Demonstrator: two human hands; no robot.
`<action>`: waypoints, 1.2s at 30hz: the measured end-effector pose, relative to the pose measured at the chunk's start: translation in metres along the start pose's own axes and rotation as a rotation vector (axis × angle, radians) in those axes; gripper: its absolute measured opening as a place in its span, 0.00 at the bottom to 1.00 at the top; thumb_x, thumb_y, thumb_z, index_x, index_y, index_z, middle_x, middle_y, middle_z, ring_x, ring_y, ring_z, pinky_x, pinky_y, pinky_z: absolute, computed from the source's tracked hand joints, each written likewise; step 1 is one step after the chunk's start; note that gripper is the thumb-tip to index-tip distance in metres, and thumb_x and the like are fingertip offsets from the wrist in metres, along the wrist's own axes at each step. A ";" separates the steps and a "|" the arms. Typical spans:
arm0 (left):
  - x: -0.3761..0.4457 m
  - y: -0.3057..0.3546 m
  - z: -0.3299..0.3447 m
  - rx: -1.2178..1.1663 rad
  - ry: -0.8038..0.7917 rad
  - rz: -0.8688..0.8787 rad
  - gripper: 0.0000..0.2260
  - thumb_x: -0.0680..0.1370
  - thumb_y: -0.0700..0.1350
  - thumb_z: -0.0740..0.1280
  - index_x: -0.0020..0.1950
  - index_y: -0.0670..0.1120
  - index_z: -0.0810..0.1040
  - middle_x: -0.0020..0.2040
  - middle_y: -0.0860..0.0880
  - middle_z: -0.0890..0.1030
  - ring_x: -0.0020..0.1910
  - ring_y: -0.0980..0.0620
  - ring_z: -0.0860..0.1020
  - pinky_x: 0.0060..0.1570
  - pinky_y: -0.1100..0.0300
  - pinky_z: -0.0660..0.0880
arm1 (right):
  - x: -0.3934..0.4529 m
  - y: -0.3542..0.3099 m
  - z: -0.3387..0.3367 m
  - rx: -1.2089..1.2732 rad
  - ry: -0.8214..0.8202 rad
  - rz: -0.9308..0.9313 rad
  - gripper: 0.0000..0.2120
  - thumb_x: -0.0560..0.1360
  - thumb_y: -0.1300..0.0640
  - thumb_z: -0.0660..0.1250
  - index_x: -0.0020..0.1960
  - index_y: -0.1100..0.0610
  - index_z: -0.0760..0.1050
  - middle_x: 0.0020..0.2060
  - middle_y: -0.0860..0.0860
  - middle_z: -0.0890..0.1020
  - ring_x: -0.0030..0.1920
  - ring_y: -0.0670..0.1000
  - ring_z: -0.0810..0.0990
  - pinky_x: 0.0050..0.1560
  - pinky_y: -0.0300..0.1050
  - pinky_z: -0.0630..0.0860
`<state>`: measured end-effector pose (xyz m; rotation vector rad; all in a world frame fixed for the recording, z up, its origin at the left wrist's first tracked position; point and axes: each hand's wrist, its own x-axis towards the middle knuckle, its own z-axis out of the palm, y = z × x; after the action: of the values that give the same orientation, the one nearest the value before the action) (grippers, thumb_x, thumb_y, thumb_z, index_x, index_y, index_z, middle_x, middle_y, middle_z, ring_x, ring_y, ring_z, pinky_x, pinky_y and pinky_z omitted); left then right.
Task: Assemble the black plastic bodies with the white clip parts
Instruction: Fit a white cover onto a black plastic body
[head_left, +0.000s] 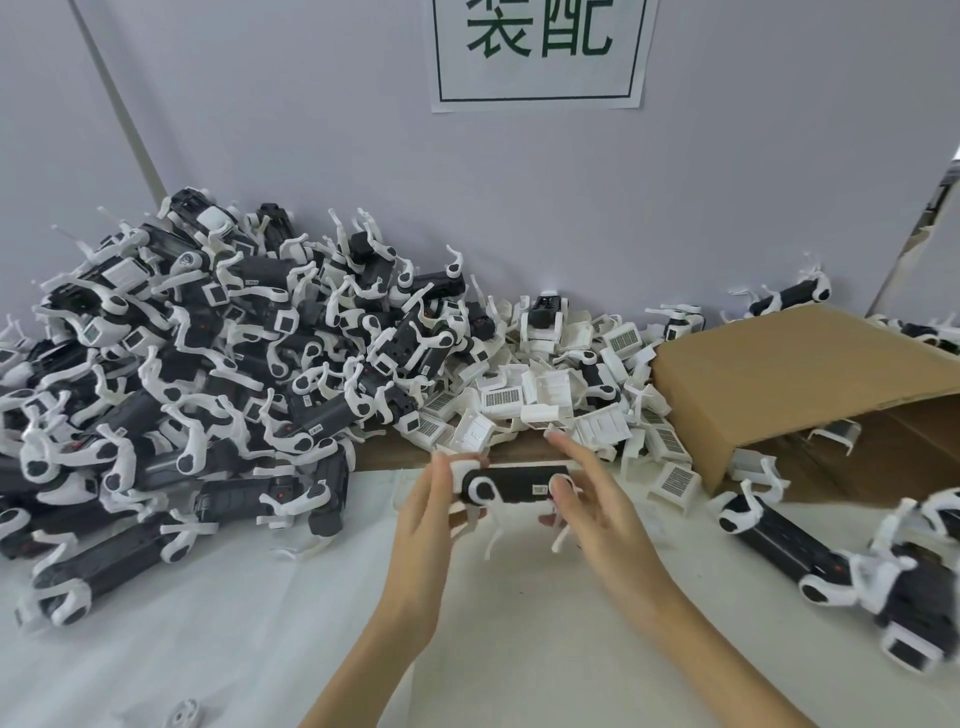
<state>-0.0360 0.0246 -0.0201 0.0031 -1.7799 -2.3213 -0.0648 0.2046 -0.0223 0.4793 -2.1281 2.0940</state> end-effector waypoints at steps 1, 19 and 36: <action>0.000 0.000 0.000 0.109 0.021 0.040 0.15 0.81 0.65 0.66 0.60 0.59 0.84 0.54 0.58 0.87 0.54 0.59 0.84 0.55 0.62 0.77 | 0.001 0.002 -0.002 0.014 0.000 0.001 0.19 0.83 0.53 0.67 0.72 0.41 0.73 0.59 0.52 0.82 0.58 0.52 0.83 0.60 0.48 0.81; 0.018 -0.006 -0.032 0.834 -0.159 0.504 0.37 0.73 0.58 0.80 0.78 0.59 0.69 0.71 0.62 0.77 0.71 0.62 0.74 0.66 0.71 0.67 | 0.009 0.005 -0.030 -0.632 -0.206 -0.289 0.37 0.81 0.53 0.71 0.81 0.36 0.57 0.76 0.31 0.64 0.77 0.38 0.64 0.73 0.29 0.61; 0.001 -0.002 -0.003 0.364 -0.077 0.208 0.19 0.86 0.54 0.57 0.61 0.51 0.86 0.60 0.57 0.87 0.64 0.60 0.82 0.59 0.70 0.72 | 0.004 0.006 -0.008 -0.027 0.006 0.162 0.17 0.88 0.61 0.53 0.68 0.53 0.77 0.54 0.51 0.85 0.44 0.39 0.86 0.45 0.28 0.75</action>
<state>-0.0372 0.0216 -0.0229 -0.2055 -2.1043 -1.8550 -0.0718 0.2116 -0.0268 0.3060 -2.2587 2.1418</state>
